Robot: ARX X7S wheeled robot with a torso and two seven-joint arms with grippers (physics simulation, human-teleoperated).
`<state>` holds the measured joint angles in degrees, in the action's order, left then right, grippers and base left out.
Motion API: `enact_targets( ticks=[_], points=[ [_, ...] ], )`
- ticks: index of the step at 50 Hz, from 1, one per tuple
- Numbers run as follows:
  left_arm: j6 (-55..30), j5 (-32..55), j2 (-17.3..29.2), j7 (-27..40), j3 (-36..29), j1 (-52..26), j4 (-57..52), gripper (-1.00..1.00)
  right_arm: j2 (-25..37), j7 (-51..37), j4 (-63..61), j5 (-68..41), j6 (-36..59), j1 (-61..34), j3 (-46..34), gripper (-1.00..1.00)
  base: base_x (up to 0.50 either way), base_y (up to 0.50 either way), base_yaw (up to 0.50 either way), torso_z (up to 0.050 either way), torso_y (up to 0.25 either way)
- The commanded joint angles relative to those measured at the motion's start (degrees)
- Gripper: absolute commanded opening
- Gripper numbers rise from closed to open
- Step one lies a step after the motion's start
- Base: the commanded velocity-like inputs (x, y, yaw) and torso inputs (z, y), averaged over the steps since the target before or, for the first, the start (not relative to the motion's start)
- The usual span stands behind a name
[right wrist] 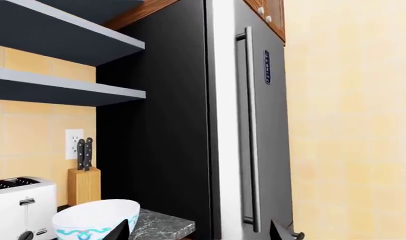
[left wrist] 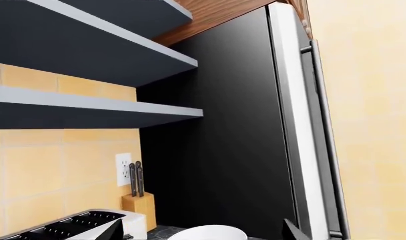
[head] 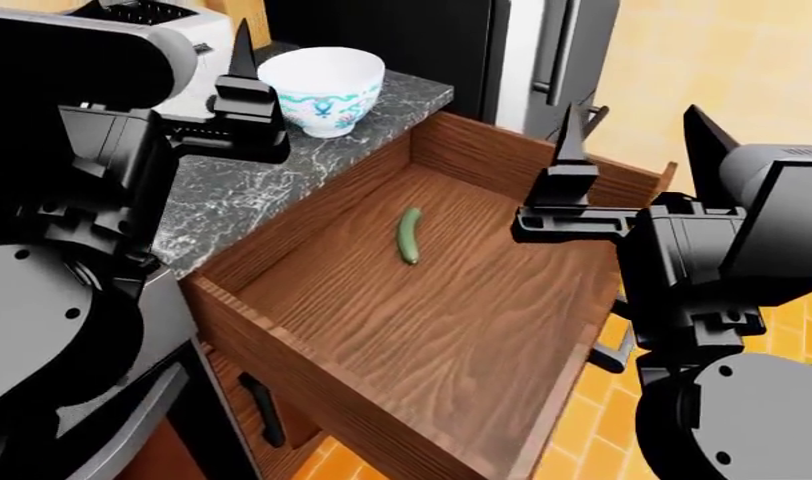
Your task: Place the bar in the bowl and close the drawer.
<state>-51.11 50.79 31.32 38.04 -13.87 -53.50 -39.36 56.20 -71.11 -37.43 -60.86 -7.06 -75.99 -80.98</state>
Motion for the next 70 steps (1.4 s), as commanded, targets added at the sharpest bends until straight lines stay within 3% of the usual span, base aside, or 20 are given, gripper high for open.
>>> enact_targets(
  ticks=[1,70],
  points=[
    [0.5,-0.2,0.2,0.0,-0.1,0.5,-0.1,1.0,0.0,-0.1,-0.2,0.2,0.2,0.2,0.2,1.0,0.22,0.03,0.0,0.0,0.0],
    [1.2,0.5,0.7,0.7,-0.5,0.0,-0.2,1.0,-0.5,0.4,-0.4,-0.1,1.8,0.4,1.5,1.0,0.09,-0.12,0.0,0.0,0.0]
  ],
)
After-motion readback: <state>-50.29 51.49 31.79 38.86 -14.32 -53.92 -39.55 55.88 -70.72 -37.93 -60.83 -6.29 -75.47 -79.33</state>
